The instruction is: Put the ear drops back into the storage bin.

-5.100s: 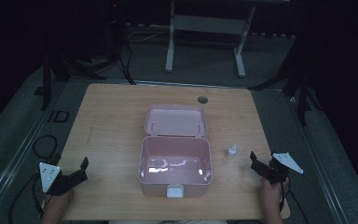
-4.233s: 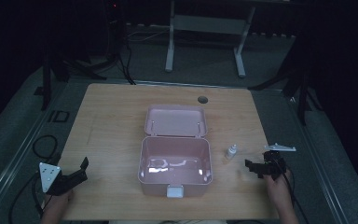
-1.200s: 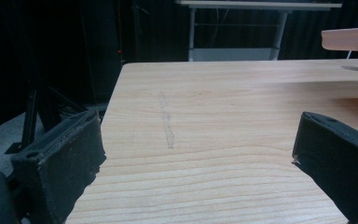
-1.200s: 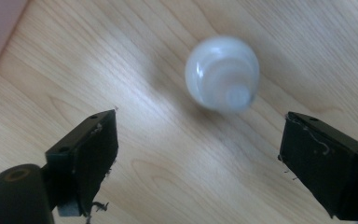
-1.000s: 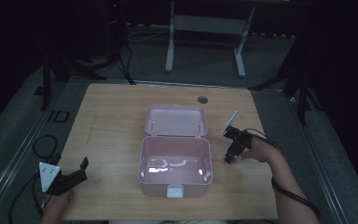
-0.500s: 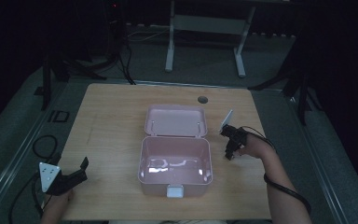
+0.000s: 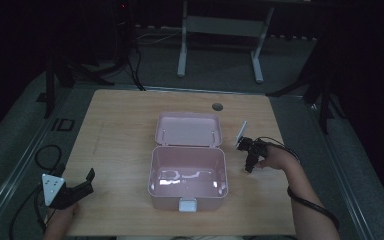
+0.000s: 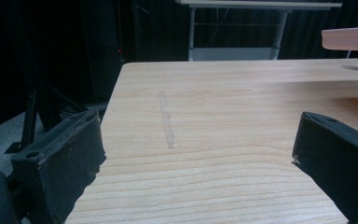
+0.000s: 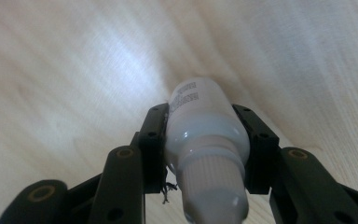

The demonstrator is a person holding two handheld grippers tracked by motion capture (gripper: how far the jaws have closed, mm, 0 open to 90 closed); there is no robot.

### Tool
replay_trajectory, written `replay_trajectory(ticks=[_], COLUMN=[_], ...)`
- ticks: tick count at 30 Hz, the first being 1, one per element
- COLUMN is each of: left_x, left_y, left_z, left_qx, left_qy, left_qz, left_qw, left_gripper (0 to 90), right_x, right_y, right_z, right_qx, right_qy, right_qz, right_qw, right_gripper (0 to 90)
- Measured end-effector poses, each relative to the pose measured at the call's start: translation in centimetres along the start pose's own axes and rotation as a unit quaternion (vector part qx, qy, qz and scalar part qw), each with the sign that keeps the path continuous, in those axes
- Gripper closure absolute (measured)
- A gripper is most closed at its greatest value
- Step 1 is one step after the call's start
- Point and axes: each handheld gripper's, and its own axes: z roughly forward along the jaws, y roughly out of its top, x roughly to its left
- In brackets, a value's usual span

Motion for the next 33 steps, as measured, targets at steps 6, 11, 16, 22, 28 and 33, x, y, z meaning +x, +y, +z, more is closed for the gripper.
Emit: replay_trajectory(ticks=[6,11,16,22,28,33], left_x=[0.0,0.0,0.0,0.0,0.0,0.0], left_y=[0.0,0.0,0.0,0.0,0.0,0.0], left_z=[0.0,0.0,0.0,0.0,0.0,0.0], left_qx=[0.0,0.0,0.0,0.0,0.0,0.0], left_qy=[0.001,0.001,0.001,0.001,0.001,0.001], left_qz=[0.001,0.0,-0.001,-0.001,0.0,0.001], left_qw=[1.0,1.0,1.0,1.0,1.0,1.0], left_gripper=[2.0,2.0,2.0,2.0,2.0,2.0], right_x=[1.1,2.3,3.7,5.8,7.1,7.7], right_y=[-0.6,-1.3,-2.1,-2.6,-3.1,-3.2], right_z=[-0.3,-0.9,-1.4,-1.6,-1.6,-1.7], right_qx=[0.006,-0.01,-0.03,-0.017,-0.001,0.005], right_qy=[0.003,0.002,-0.009,-0.037,-0.036,-0.044], right_qz=[-0.065,-0.131,-0.211,-0.271,-0.304,-0.318], right_qw=[0.9979,0.9914,0.9771,0.9618,0.9519,0.9471], right_gripper=[59.5,59.5,59.5,59.5,59.5,59.5])
